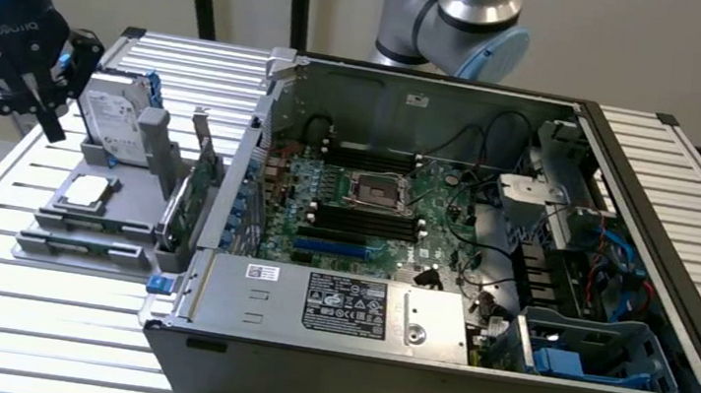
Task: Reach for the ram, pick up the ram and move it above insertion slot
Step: 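Pick up the ram and move it above insertion slot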
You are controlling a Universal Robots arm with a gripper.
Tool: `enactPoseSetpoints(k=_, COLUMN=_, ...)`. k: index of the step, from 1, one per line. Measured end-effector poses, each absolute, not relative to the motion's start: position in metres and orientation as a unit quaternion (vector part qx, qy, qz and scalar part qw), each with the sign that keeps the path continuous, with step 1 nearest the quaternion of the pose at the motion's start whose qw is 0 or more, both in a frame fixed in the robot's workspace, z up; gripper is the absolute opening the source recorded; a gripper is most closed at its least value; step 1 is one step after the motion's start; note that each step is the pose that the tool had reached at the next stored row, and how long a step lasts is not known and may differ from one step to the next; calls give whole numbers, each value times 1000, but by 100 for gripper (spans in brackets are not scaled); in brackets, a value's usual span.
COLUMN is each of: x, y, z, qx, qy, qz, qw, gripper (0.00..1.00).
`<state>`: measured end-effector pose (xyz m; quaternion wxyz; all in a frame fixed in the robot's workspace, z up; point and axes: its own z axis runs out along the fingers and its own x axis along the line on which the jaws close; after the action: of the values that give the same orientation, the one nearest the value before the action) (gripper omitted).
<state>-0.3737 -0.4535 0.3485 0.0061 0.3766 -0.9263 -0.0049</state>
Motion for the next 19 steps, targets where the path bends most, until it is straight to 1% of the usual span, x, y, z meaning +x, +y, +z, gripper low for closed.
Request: enactPoseSetpoints(k=19, x=-374, y=-453, z=348, qx=530, qy=-848, qz=-4, qw=7, gripper=11)
